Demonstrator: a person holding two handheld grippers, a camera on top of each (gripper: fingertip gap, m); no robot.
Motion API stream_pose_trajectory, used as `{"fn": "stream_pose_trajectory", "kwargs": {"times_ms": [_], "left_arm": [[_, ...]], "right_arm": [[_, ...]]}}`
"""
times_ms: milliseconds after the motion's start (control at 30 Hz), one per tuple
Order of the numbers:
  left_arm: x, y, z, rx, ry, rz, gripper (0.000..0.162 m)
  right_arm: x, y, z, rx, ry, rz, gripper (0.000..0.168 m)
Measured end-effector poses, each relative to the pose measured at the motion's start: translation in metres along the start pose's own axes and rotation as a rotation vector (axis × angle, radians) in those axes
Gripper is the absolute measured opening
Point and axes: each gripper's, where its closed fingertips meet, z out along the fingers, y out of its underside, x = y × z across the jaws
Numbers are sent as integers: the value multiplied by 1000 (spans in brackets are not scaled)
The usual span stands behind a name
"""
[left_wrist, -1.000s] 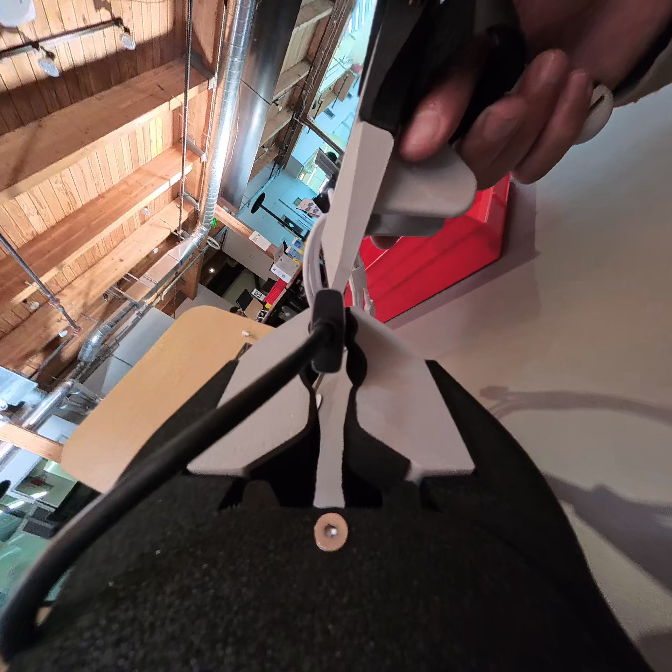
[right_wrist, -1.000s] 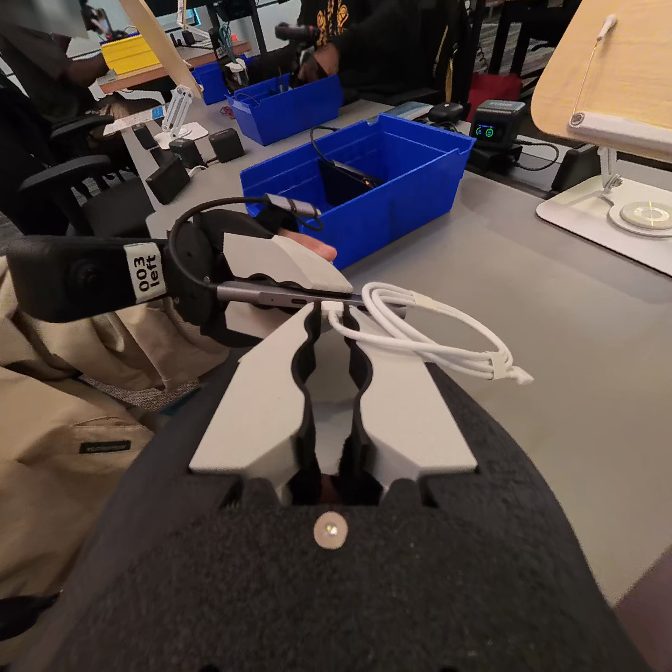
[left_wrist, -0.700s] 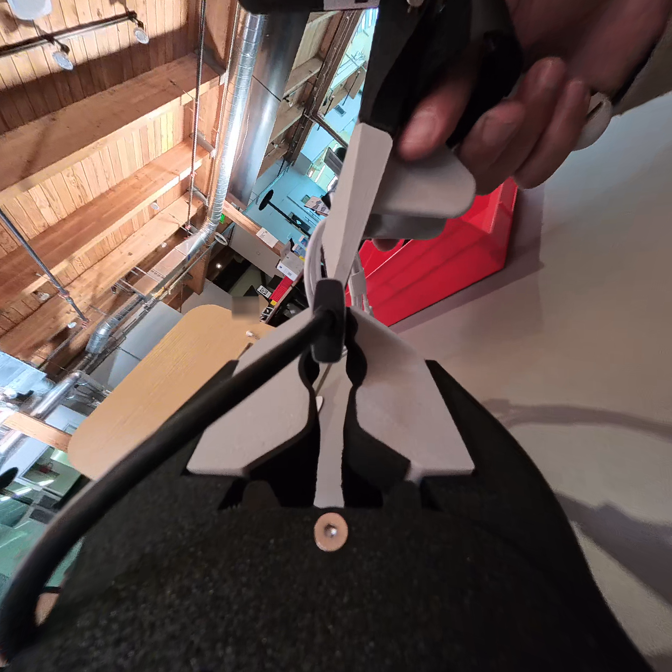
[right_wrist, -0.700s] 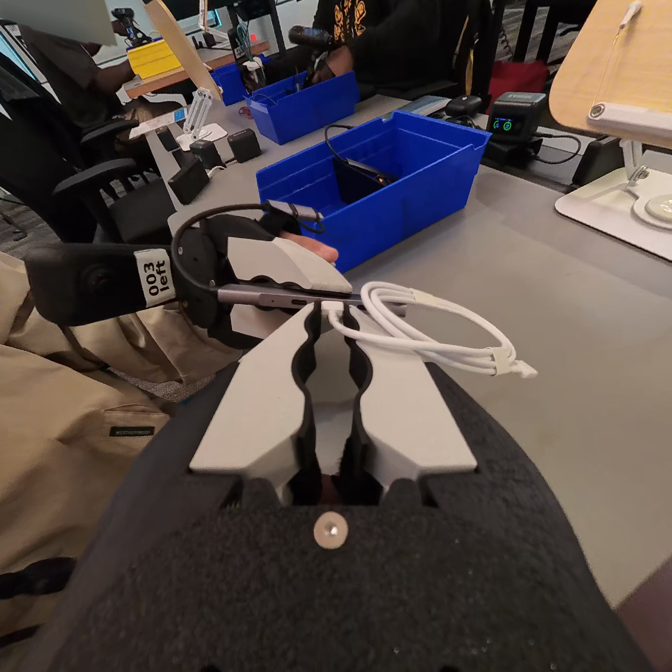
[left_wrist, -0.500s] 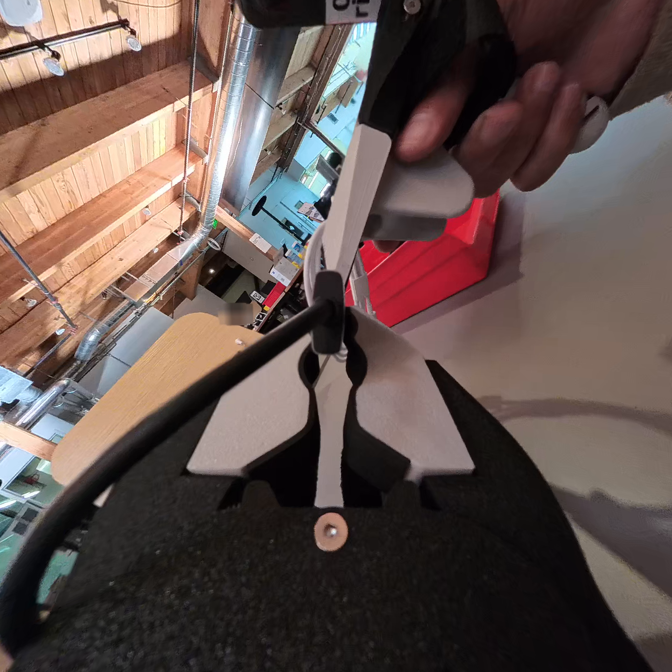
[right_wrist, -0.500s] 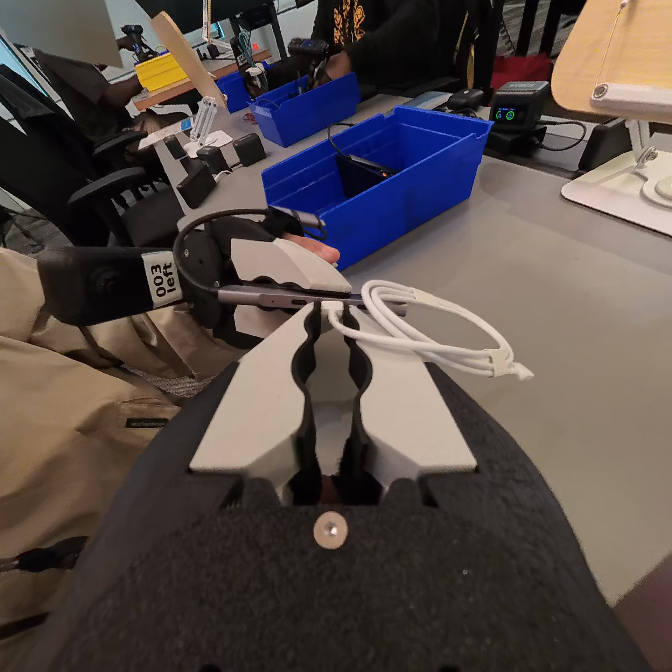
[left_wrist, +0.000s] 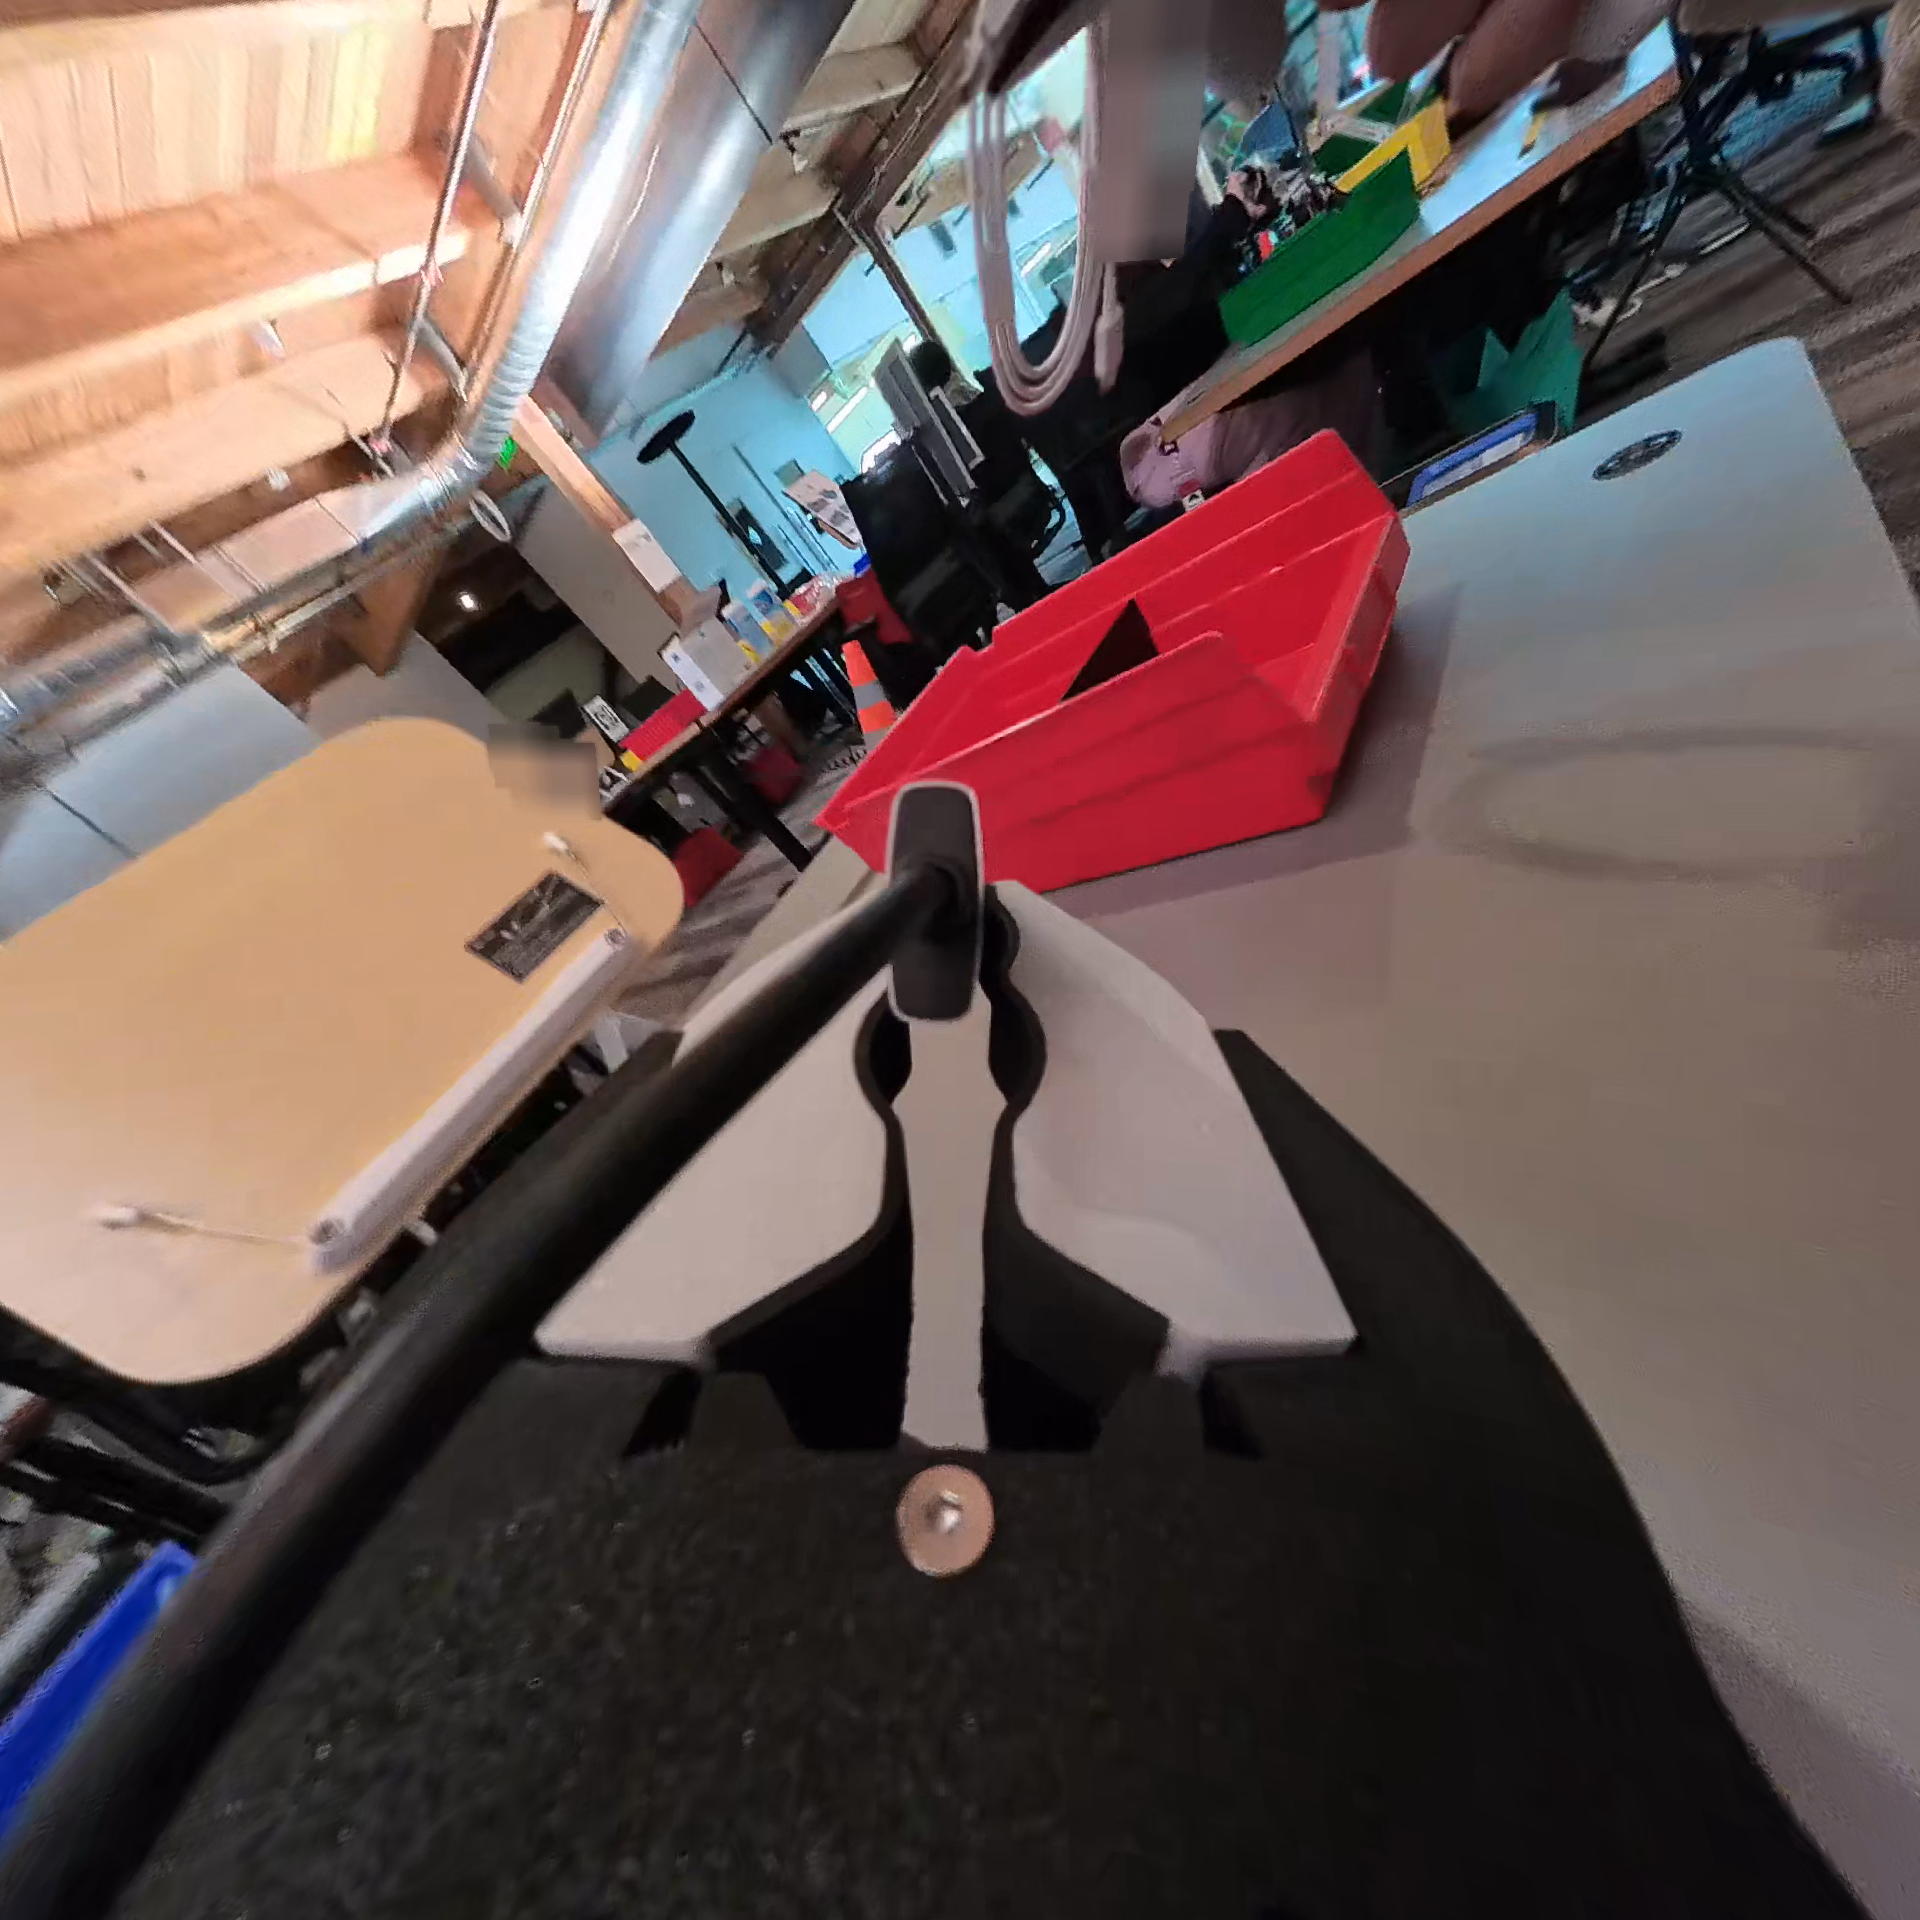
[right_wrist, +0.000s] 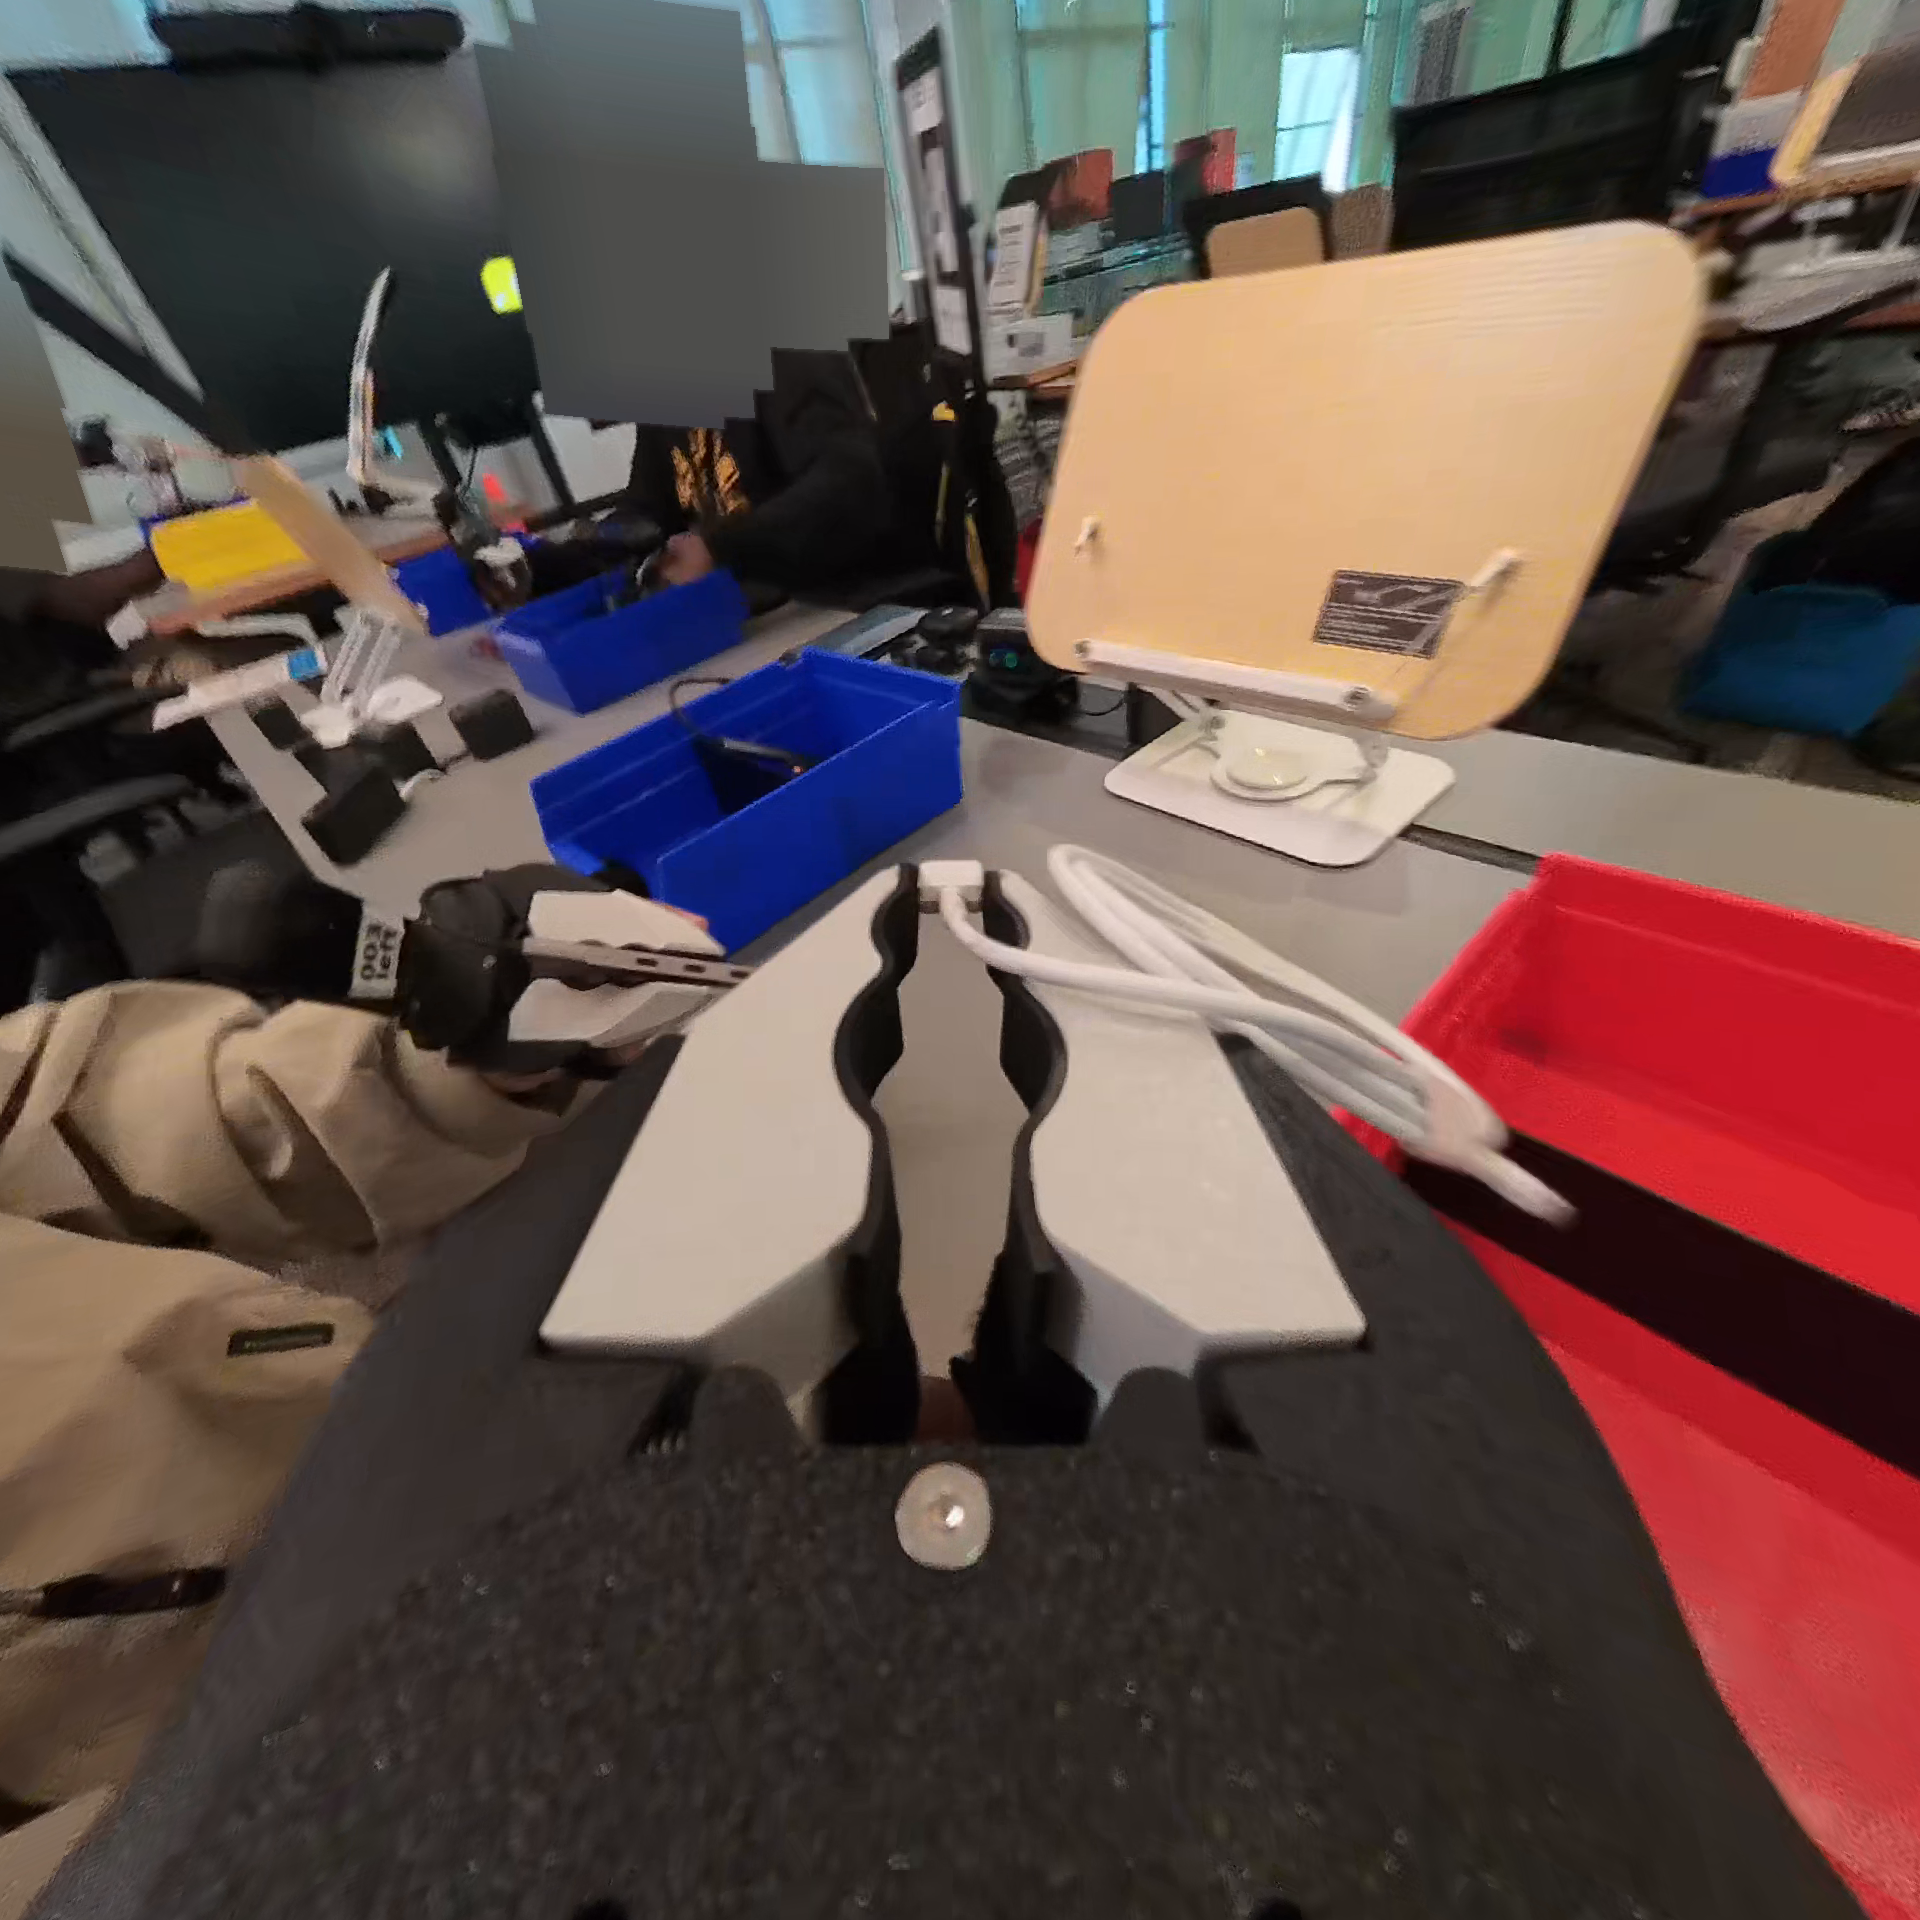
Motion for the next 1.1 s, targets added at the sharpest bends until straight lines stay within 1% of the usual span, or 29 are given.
{"fn": "stream_pose_trajectory", "kwargs": {"times_ms": [67, 133, 200, 267, 333, 400, 433, 467, 533, 567, 633, 667, 733, 767, 833, 867, 900, 967, 1000, 1033, 1100], "left_arm": [[0, 7, -3, -23, 13, -64, 9], [0, 7, -6, -10, 5, -100, 9], [7, 6, -5, -15, 31, -88, 9], [17, 3, -2, -13, 50, -40, 9], [29, 1, 0, -20, 75, 19, 10], [39, 0, 1, -25, 94, 63, 9], [42, -1, 1, -23, 100, 71, 9], [45, -1, 1, -24, 111, 70, 9], [43, 0, 1, -32, 106, 56, 9], [42, 1, 1, -38, 108, 39, 9], [38, 5, 1, -46, 109, -12, 9], [36, 7, 0, -46, 113, -42, 9], [31, 11, -1, -52, 118, -101, 9], [29, 12, -1, -52, 118, -128, 9], [26, 13, -1, -50, 125, -184, 9], [25, 12, -1, -45, 128, -207, 9], [25, 12, -1, -41, 140, -228, 9], [27, 11, 0, -34, 162, -260, 9], [28, 10, 0, -28, 167, -277, 9], [29, 9, 1, -23, 181, -296, 9], [30, 6, 2, -12, 200, -324, 9]], "right_arm": [[30, 6, -8, -21, 19, 85, 11], [64, 26, -11, -69, 41, 167, 11], [94, 44, -11, -79, 31, 258, 11], [125, 74, -6, -152, 49, 329, 11], [154, 101, 3, -208, 98, 330, 11], [172, 130, 13, -281, 134, 346, 11], [181, 146, 16, -337, 179, 347, 11], [191, 161, 15, -403, 261, 320, 15], [202, 180, 11, -504, 397, 262, 21], [200, 184, 11, -530, 424, 278, 25], [186, 190, 10, -598, 396, 323, 55], [181, 192, 6, -639, 398, 337, 66], [169, 192, -7, -709, 395, 333, 80], [163, 191, -13, -727, 396, 322, 85], [158, 184, -29, -742, 434, 276, 85], [158, 176, -34, -719, 459, 255, 81], [156, 171, -37, -704, 457, 251, 77], [152, 165, -41, -703, 444, 268, 77], [146, 156, -37, -669, 420, 267, 76], [130, 142, -23, -602, 340, 251, 74], [68, 115, 13, -470, 54, 186, 70]]}}
